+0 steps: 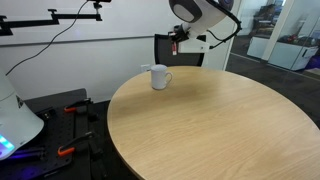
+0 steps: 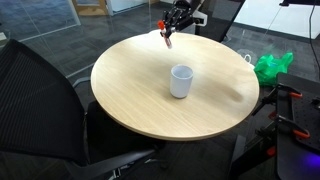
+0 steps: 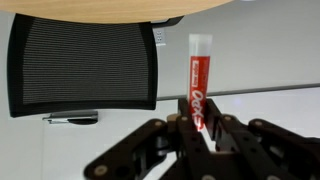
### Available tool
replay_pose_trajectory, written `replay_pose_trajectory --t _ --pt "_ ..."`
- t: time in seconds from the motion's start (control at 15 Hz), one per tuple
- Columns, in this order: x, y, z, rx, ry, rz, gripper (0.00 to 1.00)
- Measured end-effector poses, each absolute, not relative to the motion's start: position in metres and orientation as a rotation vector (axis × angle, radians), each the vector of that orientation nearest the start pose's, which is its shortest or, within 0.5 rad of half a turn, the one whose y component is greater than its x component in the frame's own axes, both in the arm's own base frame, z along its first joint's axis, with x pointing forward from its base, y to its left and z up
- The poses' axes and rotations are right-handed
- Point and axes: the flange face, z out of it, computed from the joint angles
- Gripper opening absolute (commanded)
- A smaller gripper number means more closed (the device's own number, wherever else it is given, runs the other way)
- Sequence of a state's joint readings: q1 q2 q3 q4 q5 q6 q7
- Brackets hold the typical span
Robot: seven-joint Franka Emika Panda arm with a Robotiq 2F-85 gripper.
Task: Put the marker in the mug and then remove it and put it on the table
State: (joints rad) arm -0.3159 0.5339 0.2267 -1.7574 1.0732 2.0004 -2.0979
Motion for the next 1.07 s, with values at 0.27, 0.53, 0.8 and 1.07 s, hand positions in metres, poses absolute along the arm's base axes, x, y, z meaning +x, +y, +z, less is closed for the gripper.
replay_pose_trajectory --t 0.27,0.53,0.8,1.07 --pt "0.652 -0.02 0.278 -1.776 -1.414 -0.949 0.05" --pt "0.647 -0.012 0.271 -1.687 -1.451 -0.957 0.05" --pt "0.636 0.0 0.265 -1.493 -1.477 -0.993 0.05" --pt "0.622 0.003 0.258 -1.34 -1.466 -0.983 0.05"
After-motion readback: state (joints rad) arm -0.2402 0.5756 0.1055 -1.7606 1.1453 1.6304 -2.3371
